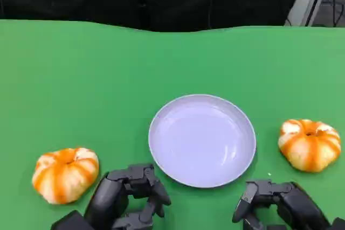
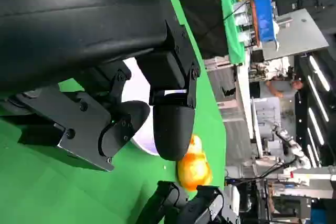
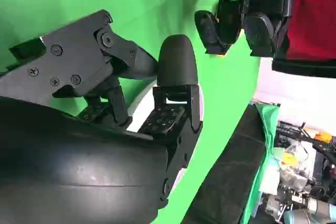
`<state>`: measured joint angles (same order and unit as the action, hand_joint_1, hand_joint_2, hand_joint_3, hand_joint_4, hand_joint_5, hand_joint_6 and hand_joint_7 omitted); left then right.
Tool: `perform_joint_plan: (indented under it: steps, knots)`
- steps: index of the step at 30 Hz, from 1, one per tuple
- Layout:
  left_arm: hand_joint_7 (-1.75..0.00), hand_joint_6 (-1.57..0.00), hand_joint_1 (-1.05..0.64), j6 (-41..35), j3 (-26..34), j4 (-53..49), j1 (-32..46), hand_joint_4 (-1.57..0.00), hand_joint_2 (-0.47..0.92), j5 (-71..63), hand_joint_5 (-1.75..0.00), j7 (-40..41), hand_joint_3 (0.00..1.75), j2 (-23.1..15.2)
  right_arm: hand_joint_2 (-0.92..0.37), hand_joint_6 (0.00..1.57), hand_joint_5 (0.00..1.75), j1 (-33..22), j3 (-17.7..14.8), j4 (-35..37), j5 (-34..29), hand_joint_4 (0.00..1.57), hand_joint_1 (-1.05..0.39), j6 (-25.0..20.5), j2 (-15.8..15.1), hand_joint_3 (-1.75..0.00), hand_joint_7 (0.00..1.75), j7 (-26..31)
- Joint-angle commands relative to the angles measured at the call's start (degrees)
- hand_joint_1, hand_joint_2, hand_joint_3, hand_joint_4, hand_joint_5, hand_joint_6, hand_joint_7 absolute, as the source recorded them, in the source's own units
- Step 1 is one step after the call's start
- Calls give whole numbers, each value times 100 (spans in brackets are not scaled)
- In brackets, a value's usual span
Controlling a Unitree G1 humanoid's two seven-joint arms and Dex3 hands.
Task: Grasp the bread from the table and place it into the plate.
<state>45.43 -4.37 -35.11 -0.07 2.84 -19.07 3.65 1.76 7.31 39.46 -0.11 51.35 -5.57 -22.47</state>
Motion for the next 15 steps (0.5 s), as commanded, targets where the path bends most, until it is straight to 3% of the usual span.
perform_joint_plan:
  steps: [1,15]
  knots:
    - [-118,-102,-1,55,32,-46,-20,-93,58,73,-150,3,108,-53,-63,86,145,12,-63,29,41,82,-14,22,-89,-92,111,11]
    - [-115,-103,-1,141,45,-115,-60,-93,58,83,-148,4,106,-64,-64,86,146,18,-59,37,21,82,-14,43,-83,-92,111,27]
